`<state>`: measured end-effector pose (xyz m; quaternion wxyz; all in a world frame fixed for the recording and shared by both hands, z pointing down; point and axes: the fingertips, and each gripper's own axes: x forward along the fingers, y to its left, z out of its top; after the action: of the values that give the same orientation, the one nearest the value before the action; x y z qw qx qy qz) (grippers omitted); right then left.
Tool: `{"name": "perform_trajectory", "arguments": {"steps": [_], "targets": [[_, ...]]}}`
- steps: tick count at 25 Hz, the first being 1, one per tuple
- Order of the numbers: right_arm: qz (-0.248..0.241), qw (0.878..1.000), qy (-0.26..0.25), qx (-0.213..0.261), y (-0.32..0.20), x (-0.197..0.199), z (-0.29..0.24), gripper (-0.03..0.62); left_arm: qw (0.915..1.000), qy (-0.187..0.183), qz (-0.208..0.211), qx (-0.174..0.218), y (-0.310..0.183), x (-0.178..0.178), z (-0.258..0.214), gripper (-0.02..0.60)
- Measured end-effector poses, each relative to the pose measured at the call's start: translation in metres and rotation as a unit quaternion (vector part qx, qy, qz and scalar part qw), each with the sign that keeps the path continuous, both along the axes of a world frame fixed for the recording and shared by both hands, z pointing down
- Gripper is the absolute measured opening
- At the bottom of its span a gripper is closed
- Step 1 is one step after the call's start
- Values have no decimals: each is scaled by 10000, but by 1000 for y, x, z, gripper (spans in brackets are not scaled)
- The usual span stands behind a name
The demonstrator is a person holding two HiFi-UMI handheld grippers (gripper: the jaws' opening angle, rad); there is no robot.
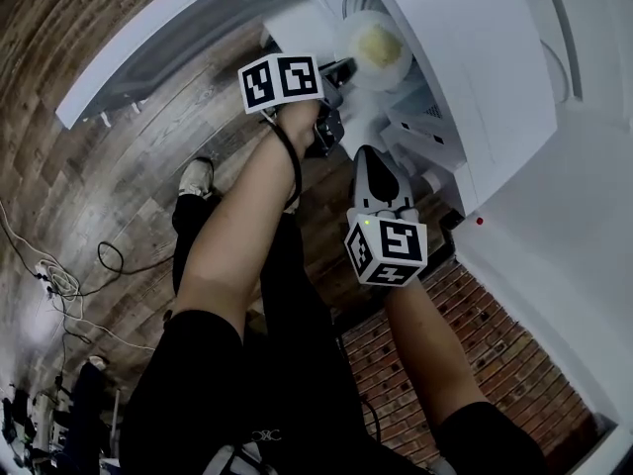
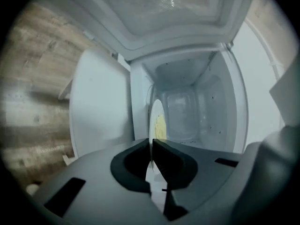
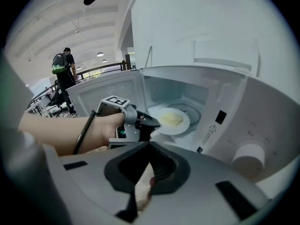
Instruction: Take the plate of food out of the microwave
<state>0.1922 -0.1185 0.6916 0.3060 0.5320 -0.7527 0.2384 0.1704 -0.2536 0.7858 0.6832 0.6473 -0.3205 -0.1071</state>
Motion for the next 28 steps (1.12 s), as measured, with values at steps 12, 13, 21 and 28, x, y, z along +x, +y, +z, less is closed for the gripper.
{"name": "perform_trajectory", "arguments": {"steps": [12, 13, 21, 28], "targets": [[550, 9980, -296, 135, 8, -28, -13, 6, 9984, 507, -145, -204, 87, -78, -22, 9], [646, 9974, -298, 145, 10, -26, -16, 6, 9987, 416, -131, -245, 96, -84, -28, 9], [1398, 9877, -559, 435, 17, -15, -93, 6, 9963, 505, -439, -543, 127, -112, -133, 9], [1662, 9775, -805, 1014, 7, -4, -222, 6, 9929, 884, -757, -229, 117, -121, -287, 9]]}}
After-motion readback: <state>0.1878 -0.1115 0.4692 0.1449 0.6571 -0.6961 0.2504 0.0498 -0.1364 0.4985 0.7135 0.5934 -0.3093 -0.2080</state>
